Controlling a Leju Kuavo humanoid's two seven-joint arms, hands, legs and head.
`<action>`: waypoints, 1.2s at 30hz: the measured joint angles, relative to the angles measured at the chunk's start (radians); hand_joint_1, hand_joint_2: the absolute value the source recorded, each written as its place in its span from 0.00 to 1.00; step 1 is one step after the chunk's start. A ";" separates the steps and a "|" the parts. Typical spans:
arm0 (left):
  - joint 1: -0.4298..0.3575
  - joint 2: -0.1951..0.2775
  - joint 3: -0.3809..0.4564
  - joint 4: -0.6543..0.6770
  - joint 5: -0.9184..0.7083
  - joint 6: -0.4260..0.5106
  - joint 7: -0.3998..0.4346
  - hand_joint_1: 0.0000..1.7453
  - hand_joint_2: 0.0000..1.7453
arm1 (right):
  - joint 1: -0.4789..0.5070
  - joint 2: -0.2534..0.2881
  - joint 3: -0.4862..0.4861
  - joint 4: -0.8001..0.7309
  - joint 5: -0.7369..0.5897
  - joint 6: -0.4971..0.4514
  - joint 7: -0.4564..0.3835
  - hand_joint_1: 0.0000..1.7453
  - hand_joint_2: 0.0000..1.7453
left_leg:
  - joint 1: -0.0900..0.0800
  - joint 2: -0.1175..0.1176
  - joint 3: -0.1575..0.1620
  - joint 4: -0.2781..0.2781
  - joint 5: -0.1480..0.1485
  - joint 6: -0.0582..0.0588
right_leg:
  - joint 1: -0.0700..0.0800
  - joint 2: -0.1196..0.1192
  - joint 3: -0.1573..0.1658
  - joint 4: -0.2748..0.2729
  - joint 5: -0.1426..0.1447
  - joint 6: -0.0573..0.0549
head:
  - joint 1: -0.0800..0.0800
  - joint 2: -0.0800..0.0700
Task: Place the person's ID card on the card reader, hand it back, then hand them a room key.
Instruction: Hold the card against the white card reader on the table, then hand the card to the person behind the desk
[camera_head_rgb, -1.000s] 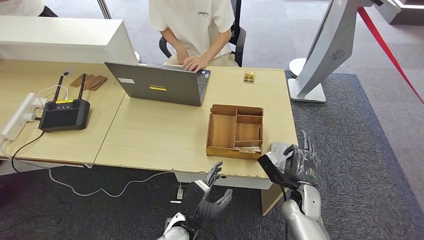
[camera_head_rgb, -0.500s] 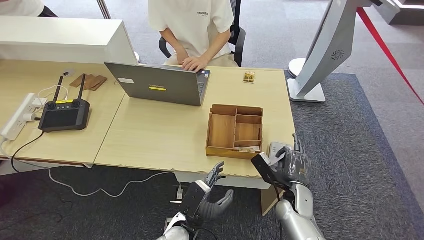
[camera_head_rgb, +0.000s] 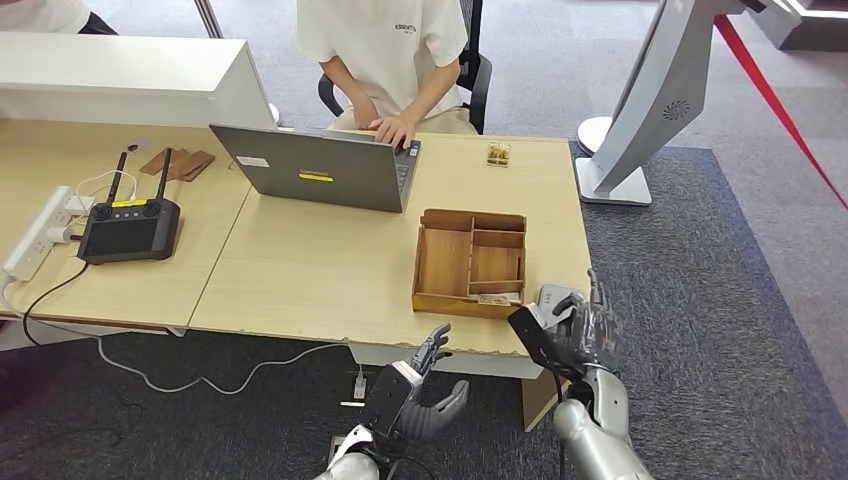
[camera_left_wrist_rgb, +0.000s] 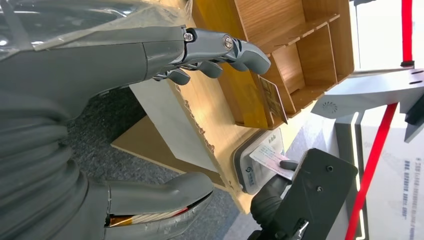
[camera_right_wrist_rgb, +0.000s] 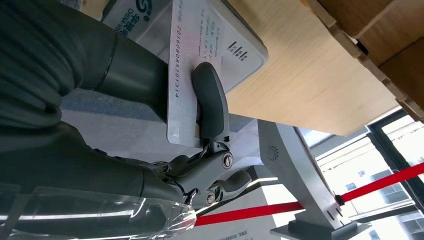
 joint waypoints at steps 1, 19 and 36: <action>0.000 0.000 0.000 0.000 0.000 0.002 0.000 0.00 1.00 | 0.000 0.000 0.000 -0.008 -0.012 0.000 -0.017 1.00 1.00 | 0.000 0.000 0.000 0.000 0.000 0.000 | 0.000 0.000 0.000 0.000 0.000 0.000 | 0.000 0.000; 0.000 0.000 0.000 0.001 0.005 0.032 0.000 0.00 1.00 | -0.006 -0.012 0.095 -0.322 -0.562 0.000 -0.181 1.00 1.00 | 0.000 0.000 0.000 0.000 0.000 0.000 | 0.000 0.000 0.000 0.000 0.000 0.000 | 0.000 0.000; -0.030 -0.034 -0.008 0.041 0.016 -0.056 -0.033 0.00 1.00 | -0.235 -0.022 0.397 -0.214 -0.460 0.038 -0.011 1.00 1.00 | 0.000 0.000 -0.001 0.000 0.001 0.000 | 0.000 0.000 0.000 0.001 0.000 0.000 | 0.000 0.000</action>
